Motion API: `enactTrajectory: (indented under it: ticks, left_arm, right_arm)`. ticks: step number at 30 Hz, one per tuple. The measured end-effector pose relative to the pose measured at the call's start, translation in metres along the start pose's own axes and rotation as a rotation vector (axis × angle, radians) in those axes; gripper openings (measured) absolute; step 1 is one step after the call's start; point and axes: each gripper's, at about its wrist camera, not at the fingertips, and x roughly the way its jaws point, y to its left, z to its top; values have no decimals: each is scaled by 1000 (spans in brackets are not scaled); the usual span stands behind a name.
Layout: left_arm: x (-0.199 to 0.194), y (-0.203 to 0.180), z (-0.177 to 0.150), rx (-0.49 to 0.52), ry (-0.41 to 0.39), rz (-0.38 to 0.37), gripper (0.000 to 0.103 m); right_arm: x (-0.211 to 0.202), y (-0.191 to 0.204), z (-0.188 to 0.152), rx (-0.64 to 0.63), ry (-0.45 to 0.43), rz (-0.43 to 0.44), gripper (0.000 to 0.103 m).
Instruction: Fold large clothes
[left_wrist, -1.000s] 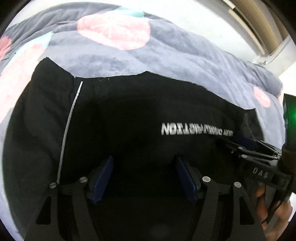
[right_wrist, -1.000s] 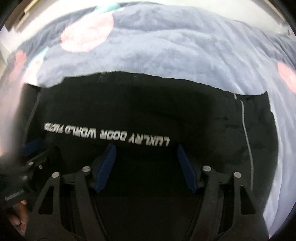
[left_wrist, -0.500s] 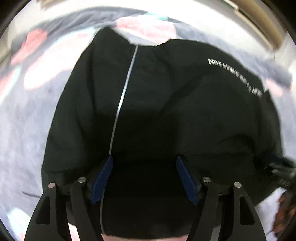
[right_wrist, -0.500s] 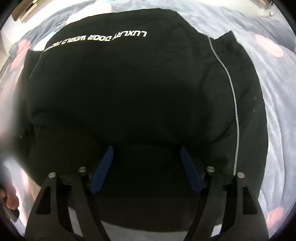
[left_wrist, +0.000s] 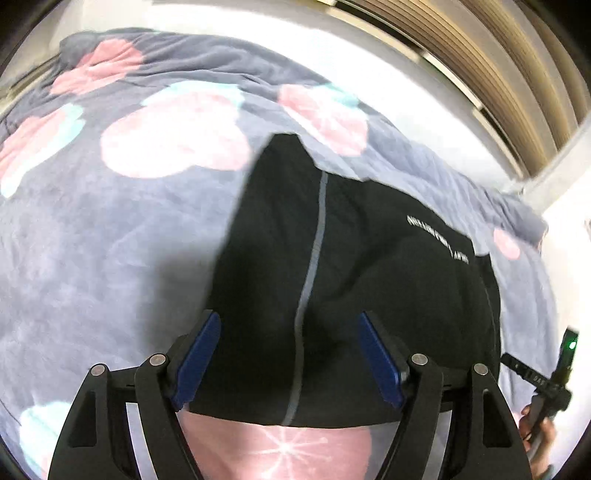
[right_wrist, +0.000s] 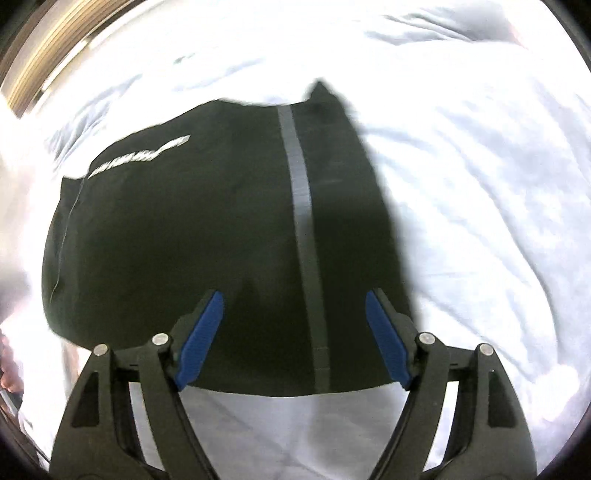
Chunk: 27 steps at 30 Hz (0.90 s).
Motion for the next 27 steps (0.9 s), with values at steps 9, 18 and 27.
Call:
enactTrajectory:
  ticks: [9, 18, 27]
  left_arm:
    - [50, 49, 15, -114, 158, -169, 78]
    - [109, 50, 14, -113, 290, -205, 78]
    - [123, 49, 15, -125, 304, -252, 78]
  right_arm:
    - [-7, -55, 14, 71, -21, -24, 79]
    - [37, -44, 20, -8, 37, 80, 80]
    - [82, -57, 32, 71, 145, 301, 94]
